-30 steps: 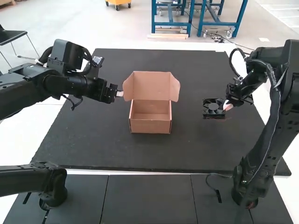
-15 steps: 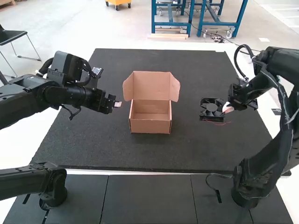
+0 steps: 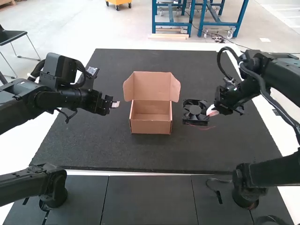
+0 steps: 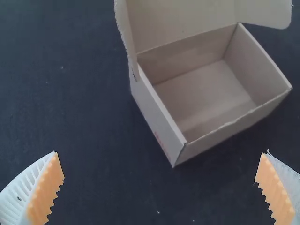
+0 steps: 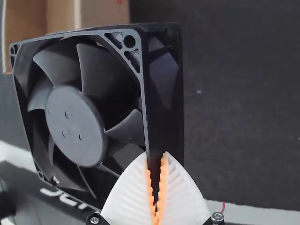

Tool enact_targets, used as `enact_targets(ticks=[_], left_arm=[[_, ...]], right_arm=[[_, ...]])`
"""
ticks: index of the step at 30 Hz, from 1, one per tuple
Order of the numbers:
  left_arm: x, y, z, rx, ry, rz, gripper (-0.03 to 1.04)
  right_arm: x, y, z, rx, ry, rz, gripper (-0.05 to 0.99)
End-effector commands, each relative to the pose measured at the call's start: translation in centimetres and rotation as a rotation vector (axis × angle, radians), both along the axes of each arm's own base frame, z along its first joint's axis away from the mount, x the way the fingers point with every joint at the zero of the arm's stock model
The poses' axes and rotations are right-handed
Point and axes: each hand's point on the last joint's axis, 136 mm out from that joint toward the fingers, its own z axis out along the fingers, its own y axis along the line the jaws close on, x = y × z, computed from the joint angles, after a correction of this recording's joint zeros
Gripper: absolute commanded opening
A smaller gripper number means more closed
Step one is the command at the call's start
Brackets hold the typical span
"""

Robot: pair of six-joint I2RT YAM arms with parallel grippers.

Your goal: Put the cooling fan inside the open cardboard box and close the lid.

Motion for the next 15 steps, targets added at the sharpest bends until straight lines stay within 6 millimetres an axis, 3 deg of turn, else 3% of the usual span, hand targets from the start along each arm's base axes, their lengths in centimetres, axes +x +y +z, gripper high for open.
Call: enact_targets(ticks=[1,9,15], left_arm=[[0.0,0.5,0.5,0.006,-0.028,0.011,0.97],[-0.2,0.6,1.3,-0.010,-0.070,0.010,0.97],[-0.2,0.5,1.9,-0.019,-0.089,0.008,0.97]], right_arm=[[-0.4,3.3,1.7,0.089,0.003,-0.007,-0.02],[-2.0,9.5,2.5,0.152,0.002,0.097,-0.02],[-2.5,11.5,2.3,0.157,-0.001,0.138,-0.02]])
